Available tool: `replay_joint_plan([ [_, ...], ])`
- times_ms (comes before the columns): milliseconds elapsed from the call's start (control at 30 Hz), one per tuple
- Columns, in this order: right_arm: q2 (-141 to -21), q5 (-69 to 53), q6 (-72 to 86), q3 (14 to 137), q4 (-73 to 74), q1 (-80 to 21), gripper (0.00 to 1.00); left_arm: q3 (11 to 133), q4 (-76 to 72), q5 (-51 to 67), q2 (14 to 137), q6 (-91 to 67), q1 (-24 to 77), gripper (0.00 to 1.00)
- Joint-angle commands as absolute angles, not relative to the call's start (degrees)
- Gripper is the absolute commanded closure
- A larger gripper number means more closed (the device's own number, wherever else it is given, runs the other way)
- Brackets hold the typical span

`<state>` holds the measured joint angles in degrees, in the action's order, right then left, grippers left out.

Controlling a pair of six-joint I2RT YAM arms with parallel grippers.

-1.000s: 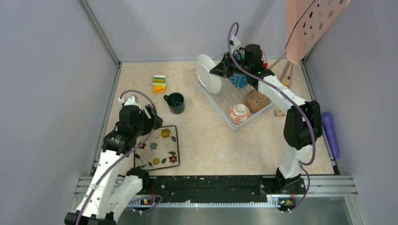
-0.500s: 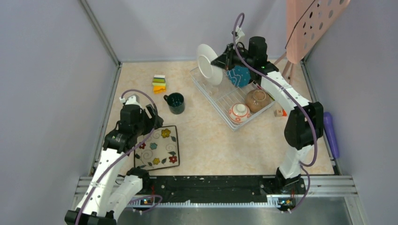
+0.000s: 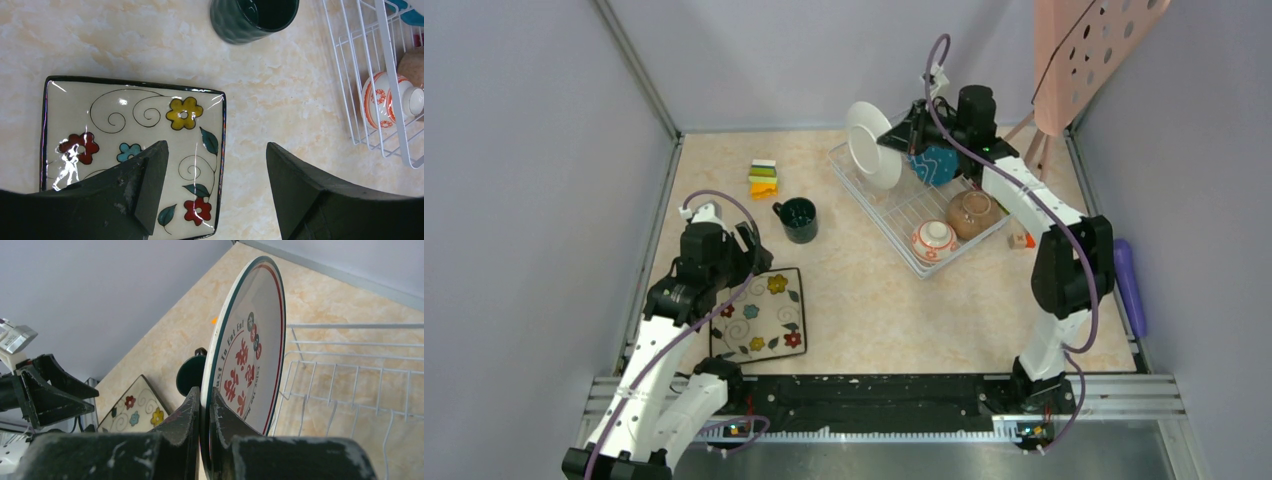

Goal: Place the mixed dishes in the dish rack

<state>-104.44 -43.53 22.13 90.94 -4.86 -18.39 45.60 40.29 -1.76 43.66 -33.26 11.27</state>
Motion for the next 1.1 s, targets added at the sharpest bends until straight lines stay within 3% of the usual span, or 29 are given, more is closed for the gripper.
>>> replay_joint_plan([
  [0,-104.75,-44.94,20.21,89.43,-9.45,-17.92,1.00,45.13,37.72,-1.30,43.75,-32.87,10.89,0.23],
  [433,-109.25,-35.52,4.85,89.07,-0.45,-21.46,0.99,44.87,37.73,-1.86,43.76,-32.78,10.81,0.23],
  [467,-109.52,-34.41,3.89,89.44,-0.21,-22.12,0.90,44.85,37.91,-2.26,43.71,-32.93,10.81,0.23],
  [600,-109.02,-32.42,2.22,89.92,3.06,-23.43,0.38,45.12,38.59,-3.13,43.50,-32.88,10.81,0.22],
  [700,-107.44,-32.04,2.45,89.49,3.55,-23.70,0.21,45.17,39.14,-3.47,43.21,-32.78,10.81,0.22],
  [733,-106.84,-31.62,2.73,89.32,3.84,-23.73,0.07,45.11,39.24,-3.51,43.08,-32.83,10.77,0.22],
  [1067,-99.34,-21.98,4.07,87.17,6.02,-24.20,0.03,44.79,39.80,-3.43,41.95,-33.05,10.63,0.22],
])
